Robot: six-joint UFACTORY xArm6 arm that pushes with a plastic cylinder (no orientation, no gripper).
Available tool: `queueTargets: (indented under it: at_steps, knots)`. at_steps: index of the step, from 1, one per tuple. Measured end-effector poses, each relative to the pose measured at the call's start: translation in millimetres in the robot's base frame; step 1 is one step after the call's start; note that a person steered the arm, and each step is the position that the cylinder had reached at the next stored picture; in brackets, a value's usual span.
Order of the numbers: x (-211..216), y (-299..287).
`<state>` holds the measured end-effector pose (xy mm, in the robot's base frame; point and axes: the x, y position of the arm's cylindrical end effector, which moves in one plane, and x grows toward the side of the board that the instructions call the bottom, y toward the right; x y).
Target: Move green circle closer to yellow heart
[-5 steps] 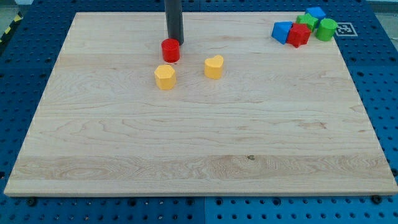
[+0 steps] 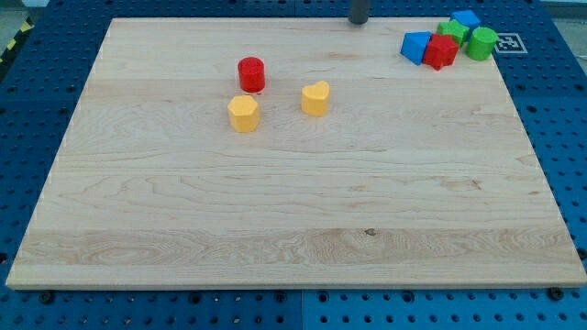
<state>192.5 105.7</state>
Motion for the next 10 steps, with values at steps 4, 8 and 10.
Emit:
queueTargets:
  at_steps: [4,8,10]
  knots:
    - [-0.8,67.7]
    - [48.7,5.9]
    - [108.2,7.4]
